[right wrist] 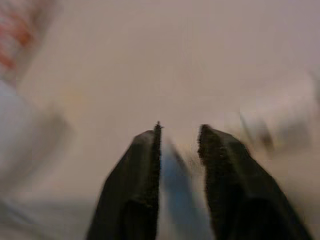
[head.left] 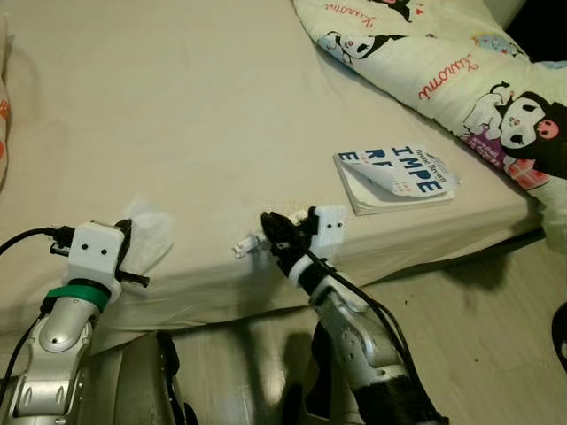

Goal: Clean up the room

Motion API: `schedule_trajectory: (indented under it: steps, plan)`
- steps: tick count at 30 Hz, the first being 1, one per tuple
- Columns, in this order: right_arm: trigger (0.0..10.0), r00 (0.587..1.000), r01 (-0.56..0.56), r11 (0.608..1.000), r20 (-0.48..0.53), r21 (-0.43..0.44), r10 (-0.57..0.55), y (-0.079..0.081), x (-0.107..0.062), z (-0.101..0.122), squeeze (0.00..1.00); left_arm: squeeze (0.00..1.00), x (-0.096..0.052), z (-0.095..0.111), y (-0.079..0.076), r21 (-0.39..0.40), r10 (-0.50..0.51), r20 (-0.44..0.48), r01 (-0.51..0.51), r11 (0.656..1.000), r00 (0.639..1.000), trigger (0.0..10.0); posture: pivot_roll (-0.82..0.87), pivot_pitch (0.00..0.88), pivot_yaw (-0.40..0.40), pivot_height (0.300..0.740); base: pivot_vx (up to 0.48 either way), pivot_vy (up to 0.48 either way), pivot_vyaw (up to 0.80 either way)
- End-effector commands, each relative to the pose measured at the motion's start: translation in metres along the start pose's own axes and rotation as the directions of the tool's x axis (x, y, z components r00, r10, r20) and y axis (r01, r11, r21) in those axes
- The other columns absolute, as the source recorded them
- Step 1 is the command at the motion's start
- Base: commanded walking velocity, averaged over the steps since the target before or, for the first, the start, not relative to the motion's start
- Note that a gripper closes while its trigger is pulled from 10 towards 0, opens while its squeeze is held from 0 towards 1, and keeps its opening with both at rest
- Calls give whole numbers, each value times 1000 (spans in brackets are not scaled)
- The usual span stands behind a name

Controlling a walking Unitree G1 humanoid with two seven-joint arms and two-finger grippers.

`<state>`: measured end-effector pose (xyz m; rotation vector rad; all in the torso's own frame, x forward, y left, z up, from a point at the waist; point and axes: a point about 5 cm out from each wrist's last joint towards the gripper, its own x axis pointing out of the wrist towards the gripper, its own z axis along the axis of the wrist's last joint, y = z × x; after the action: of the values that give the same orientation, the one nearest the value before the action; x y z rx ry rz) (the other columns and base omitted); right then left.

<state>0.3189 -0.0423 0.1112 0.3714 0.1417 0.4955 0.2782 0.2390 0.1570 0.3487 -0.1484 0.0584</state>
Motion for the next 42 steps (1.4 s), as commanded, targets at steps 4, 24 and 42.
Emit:
schedule_trajectory:
  steps: [4, 24, 42]
  plan:
    - [10000, 999, 20, 997, -29, 80, -17, 25, 19, -6, 1000, 0, -7, -3, 2, -1, 14, -25, -14, 1000, 1000, 0, 141, 188, -63, 500, 0, 0, 0]
    - [10000, 983, -119, 880, -70, 459, 170, 67, 47, -5, 0, 0, -17, -2, 6, 4, 67, -33, -67, 998, 997, 0, 182, 208, -99, 500, 0, 0, 0]
    - [0, 963, -86, 934, -211, 348, 167, 93, 60, -20, 0, 0, -39, 3, 11, 12, 134, -45, -134, 991, 990, 0, 292, 273, -154, 500, 0, 0, 0]
